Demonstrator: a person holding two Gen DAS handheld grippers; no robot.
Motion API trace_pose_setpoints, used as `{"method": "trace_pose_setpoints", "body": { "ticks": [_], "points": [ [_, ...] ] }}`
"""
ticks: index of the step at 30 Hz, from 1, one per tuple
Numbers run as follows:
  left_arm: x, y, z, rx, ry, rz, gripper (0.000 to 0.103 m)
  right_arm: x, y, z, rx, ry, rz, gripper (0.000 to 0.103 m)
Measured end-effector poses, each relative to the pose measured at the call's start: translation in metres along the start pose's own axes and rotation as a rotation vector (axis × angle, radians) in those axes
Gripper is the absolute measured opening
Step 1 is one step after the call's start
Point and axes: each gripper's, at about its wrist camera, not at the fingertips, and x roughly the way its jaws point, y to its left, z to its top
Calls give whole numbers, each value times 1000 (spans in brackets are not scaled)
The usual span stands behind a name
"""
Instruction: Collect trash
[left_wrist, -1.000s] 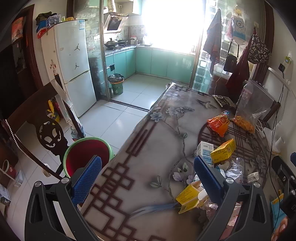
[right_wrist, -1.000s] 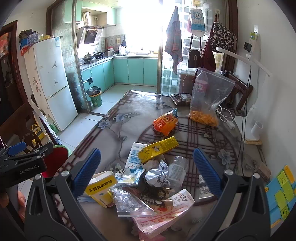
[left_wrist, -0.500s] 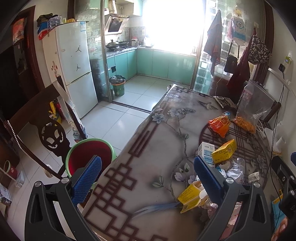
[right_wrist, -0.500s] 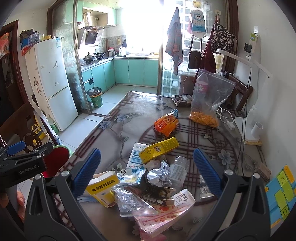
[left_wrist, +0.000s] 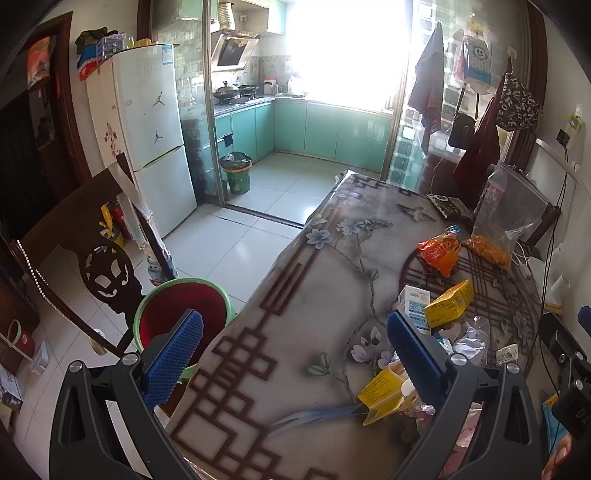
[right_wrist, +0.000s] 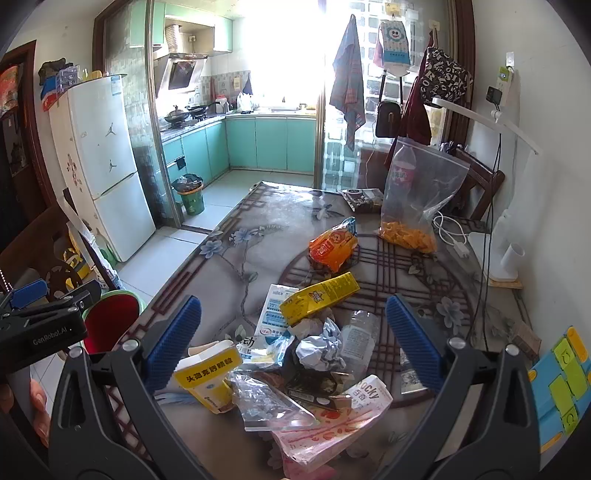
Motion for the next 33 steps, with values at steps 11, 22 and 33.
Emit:
{"method": "trace_pose_setpoints", "body": {
  "ticks": [11,22,33],
  "points": [
    [1,3,-1,1,-2,2,95,4,1,0,7,4,-3,99],
    [3,5,-1,2,1,6,95,4,0,0,8,3,-3,99],
    [5,6,-1,2,1,6,95,5,-1,1,10,4,-2,99]
  ]
}}
